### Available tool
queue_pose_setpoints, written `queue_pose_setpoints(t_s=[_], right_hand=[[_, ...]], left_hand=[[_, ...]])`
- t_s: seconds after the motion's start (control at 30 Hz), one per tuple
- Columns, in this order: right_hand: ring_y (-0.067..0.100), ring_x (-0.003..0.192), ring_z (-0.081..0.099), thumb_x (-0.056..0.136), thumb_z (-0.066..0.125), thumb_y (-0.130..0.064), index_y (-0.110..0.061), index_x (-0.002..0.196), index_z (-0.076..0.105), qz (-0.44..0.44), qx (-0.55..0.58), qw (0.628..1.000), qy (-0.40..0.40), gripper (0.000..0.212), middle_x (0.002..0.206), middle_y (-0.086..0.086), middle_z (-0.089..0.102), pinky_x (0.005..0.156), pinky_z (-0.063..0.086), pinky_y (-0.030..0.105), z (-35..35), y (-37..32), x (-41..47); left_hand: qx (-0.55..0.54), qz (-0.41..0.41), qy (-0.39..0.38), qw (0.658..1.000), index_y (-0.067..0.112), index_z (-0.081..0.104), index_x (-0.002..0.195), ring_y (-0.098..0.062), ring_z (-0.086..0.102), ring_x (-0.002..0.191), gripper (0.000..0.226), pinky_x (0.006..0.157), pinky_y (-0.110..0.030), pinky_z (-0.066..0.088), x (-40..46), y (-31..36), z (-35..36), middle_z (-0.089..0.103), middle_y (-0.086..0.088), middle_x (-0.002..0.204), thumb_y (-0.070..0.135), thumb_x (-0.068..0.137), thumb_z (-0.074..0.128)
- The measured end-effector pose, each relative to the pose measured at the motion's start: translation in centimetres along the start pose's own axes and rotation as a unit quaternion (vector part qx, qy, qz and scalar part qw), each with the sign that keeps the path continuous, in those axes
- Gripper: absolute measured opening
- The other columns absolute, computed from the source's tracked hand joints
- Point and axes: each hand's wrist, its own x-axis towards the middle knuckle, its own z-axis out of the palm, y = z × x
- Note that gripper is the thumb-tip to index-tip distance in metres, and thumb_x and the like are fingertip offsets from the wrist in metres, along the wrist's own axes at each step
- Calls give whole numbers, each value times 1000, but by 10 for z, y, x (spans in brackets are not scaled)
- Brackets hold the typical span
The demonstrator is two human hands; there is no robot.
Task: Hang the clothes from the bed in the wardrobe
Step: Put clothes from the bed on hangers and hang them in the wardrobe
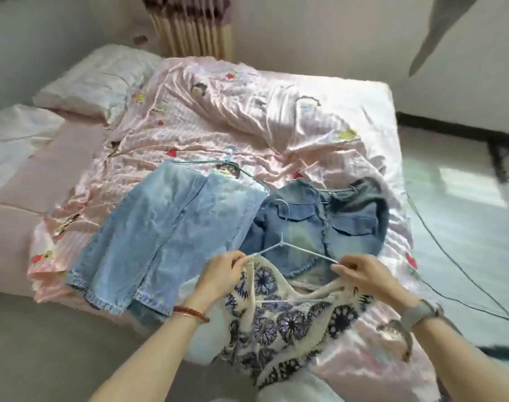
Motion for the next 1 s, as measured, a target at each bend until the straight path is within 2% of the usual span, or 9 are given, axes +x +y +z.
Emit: queue_pose_setpoints(t_s=[0.2, 0.3, 0.37, 0.43, 0.5, 0.6, 0.67, 0.8, 1.0], right_hand=[[16, 68, 56, 87, 59, -32, -14, 87, 71, 83, 18, 968, 237, 21, 77, 0, 65, 55, 36, 23, -76, 68, 64], [20, 77, 54, 86, 59, -33, -16, 95, 71, 93, 5, 941, 326, 23, 83, 5, 68, 71, 37, 30, -111, 93, 114], [23, 92, 53, 87, 57, -37, -19, 99, 70, 112, -10, 932, 344, 25, 94, 4, 68, 86, 32, 38, -125, 109, 150], [23, 108, 48, 88, 54, -41, -23, 105, 66, 140, -40, 937, 317, 28, 109, 3, 64, 97, 25, 41, -125, 125, 185], [21, 125, 37, 89, 51, -43, -28, 122, 55, 172, -67, 949, 255, 37, 129, 2, 51, 109, 18, 47, -115, 138, 212], [21, 141, 10, 91, 46, -45, -27, 143, 23, 198, -42, 965, 165, 60, 153, 3, 18, 114, 6, 54, -84, 150, 230], [20, 143, 1, 94, 40, -43, -27, 146, 14, 199, -31, 971, 131, 60, 156, 2, 6, 115, 1, 53, -59, 151, 229], [21, 143, 4, 97, 34, -34, -23, 146, 16, 178, -23, 980, 80, 53, 155, 4, 9, 117, 5, 48, -27, 132, 221], [21, 138, 22, 96, 35, -25, -13, 140, 32, 28, -25, 997, 72, 45, 148, 8, 30, 117, 15, 39, 0, 44, 234]], left_hand=[[7, 54, -12, 998, 17, 68, 99, -24, 60, 86, 25, 71, -33, 48, 140, 103, 37, 69, -5, 92, 31, 96, 47], [0, 76, 19, 997, 17, 67, 100, -21, 57, 74, 25, 61, -27, 42, 204, 139, 48, 67, -5, 89, 31, 96, 46], [-1, 79, 42, 996, 15, 66, 105, -20, 57, 80, 26, 69, -28, 45, 244, 150, 59, 66, -7, 97, 30, 96, 46], [25, 53, 40, 997, 17, 62, 113, -23, 56, 98, 28, 90, -39, 44, 278, 150, 74, 62, -8, 111, 29, 97, 43], [79, 15, 9, 997, 21, 51, 128, -26, 44, 121, 34, 107, -50, 27, 303, 140, 91, 50, -9, 131, 28, 97, 39], [125, -19, -45, 991, 24, 30, 141, -29, 24, 136, 47, 111, -57, 14, 314, 118, 115, 30, -9, 147, 27, 96, 38], [146, -35, -71, 986, 24, 27, 143, -28, 21, 137, 49, 111, -56, 11, 305, 100, 127, 26, -8, 149, 28, 95, 37], [158, -49, -85, 983, 23, 33, 139, -24, 24, 136, 45, 110, -50, 12, 276, 71, 133, 29, -6, 148, 26, 95, 39], [159, -82, 10, 984, 20, 40, 136, -18, 34, 131, 42, 109, -41, 19, 228, 29, 89, 38, -3, 143, 23, 94, 41]])
